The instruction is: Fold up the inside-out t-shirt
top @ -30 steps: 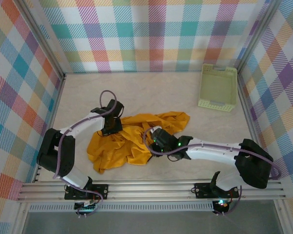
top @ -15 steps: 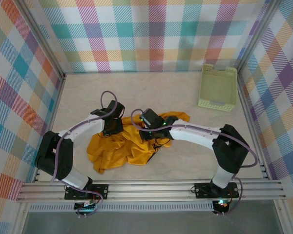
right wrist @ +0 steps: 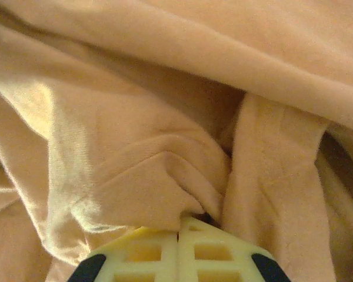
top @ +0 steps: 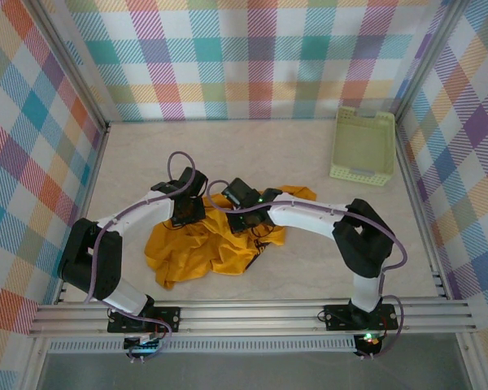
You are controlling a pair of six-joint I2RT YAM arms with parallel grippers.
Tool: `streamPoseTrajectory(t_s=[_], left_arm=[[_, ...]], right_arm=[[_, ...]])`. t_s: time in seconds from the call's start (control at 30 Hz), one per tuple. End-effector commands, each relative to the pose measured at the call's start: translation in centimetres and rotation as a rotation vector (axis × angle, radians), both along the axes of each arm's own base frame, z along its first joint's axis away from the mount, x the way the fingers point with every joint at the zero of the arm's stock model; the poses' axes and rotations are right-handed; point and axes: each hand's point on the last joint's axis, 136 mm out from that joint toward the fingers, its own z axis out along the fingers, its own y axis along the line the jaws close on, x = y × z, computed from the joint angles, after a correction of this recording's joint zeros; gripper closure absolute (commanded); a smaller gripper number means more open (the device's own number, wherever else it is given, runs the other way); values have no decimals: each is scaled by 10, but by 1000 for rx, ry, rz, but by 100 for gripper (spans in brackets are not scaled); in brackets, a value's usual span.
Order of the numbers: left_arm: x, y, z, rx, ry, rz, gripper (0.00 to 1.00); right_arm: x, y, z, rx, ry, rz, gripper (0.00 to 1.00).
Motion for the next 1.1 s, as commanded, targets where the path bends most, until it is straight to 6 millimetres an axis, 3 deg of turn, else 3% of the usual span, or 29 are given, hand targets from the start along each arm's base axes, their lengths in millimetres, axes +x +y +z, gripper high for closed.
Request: streamPoseTrajectory(t_s=[0.0,0.23,0.33,0.4,0.5,0.6,0.7,0.77,0.9,1.07], left_arm=[[4,3,6,40,-11,6,100],[32,23,15,148,-29,31,100],[46,11,24,109,-53,-2,100],[51,-5,33,69,-77,-43,100],[43,-24,51,73,-122,-108,83],[21,-34,76,114,-207,-159,62],[-5,-29,86,92,-246,-134,50],[-21,-31,81,29,-238,-136,49],[-49,-57,57,-120,-158,-199,47],[-62,-80,23,-159,-71,-223,50]], right_arm=[[4,-3,24,-13,-50,18,100],[-34,-20,122,197,-119,89,100],[-47,-27,138,262,-104,91,100],[-47,-29,136,274,-92,78,100],[-43,-33,132,292,-71,38,100],[-39,-32,132,323,-75,24,100],[-37,-35,121,284,-70,15,100],[-36,-37,104,254,-48,2,95],[-39,-33,76,247,0,-6,82],[-32,-17,59,255,20,3,68]])
